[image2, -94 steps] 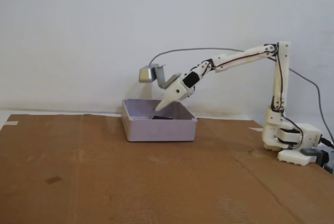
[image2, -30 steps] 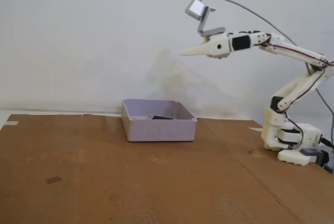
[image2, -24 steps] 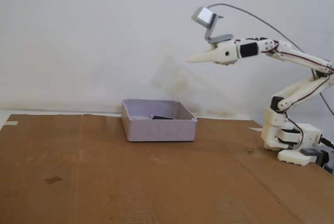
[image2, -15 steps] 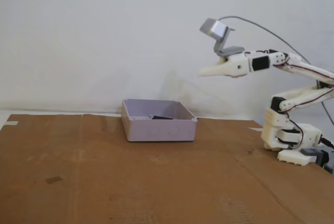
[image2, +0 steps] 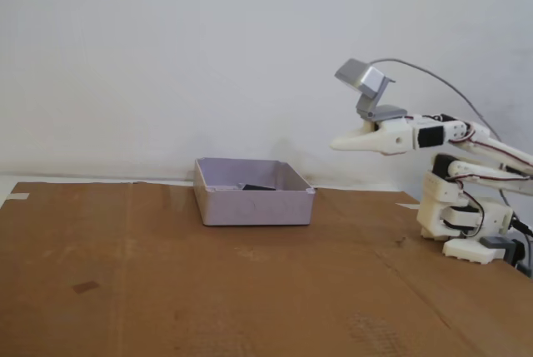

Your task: Grasp a block and put it in the box.

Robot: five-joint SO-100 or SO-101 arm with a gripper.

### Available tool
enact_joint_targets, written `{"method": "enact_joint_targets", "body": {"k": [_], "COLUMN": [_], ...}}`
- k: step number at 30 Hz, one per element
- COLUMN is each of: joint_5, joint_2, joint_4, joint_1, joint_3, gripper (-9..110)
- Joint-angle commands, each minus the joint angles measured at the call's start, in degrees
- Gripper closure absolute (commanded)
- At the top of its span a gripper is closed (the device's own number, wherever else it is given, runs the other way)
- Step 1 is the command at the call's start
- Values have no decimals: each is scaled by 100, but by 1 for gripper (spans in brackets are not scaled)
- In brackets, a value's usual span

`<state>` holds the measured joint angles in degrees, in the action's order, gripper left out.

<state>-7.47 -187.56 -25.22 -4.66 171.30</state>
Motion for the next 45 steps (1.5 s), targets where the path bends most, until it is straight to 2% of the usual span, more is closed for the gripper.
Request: {"method": "enact_joint_targets", "body": {"k": [1, 25, 45], "joint_5": [35, 35, 26], "joint_2": [-747, -686, -729], "joint_4": [97, -70, -3252], "joint_1": [114, 519, 527], "joint_3": [114, 896, 896], "gripper": [102, 102, 102]}}
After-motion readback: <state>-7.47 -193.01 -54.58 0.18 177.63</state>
